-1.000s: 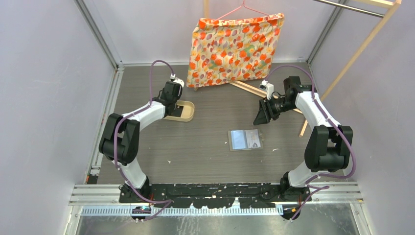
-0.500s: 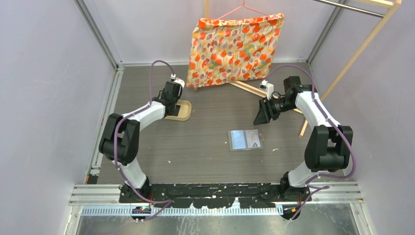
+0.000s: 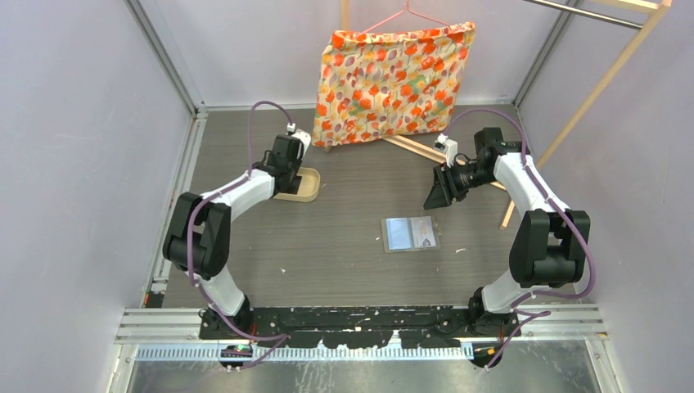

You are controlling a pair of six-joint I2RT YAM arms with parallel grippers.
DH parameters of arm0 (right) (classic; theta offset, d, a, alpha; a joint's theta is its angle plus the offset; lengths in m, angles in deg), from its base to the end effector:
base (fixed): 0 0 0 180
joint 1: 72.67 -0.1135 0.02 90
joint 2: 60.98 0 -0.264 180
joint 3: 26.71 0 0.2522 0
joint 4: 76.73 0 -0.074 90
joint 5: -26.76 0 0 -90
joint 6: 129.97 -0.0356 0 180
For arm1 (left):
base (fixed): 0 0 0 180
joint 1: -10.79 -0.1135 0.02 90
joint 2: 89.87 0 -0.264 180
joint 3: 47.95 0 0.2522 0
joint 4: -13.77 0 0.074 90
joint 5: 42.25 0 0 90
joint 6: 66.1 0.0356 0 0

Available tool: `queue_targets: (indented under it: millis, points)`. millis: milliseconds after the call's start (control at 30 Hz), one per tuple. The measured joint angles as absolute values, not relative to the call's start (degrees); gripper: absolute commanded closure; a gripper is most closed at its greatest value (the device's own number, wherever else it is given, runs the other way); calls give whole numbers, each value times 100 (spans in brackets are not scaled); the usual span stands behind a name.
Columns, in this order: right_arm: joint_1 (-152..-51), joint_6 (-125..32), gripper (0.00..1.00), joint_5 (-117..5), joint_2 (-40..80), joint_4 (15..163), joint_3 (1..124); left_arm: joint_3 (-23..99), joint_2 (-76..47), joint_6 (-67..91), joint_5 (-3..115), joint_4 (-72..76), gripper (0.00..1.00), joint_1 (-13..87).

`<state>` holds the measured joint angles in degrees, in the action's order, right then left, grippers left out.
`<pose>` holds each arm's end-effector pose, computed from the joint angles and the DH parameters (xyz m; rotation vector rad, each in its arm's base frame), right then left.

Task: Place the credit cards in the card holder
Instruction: Pick up the credit card from the storage box, then insert the credit card into the card holder.

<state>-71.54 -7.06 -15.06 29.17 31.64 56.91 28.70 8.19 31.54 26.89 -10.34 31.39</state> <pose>0.2918 0.0208 0.2532 -0.8043 2.3977 1.0034 0.3480 -0.1172 0.2063 0.3958 2.2875 0.3166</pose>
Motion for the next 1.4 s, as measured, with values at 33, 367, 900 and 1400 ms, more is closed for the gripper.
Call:
queue_targets:
  millis: [33, 367, 900, 1400]
  points:
    - [-7154, -704, 50, -1502, 2917, 3156, 5691, 2870, 766, 3139, 2748, -1051, 100, 3139]
    - [-7154, -682, 50, -1438, 2917, 3110, 5691, 2811, -106, 2811, 3462, -1088, 100, 3139]
    - [-7154, -922, 50, -761, 2065, 3298, 5608, 645, -1533, -866, 7235, 2361, 100, 3191]
    - [-7154, -3912, 50, 402, 1385, 5743, 4441, -177, 196, -3998, 6903, 7023, 100, 4942]
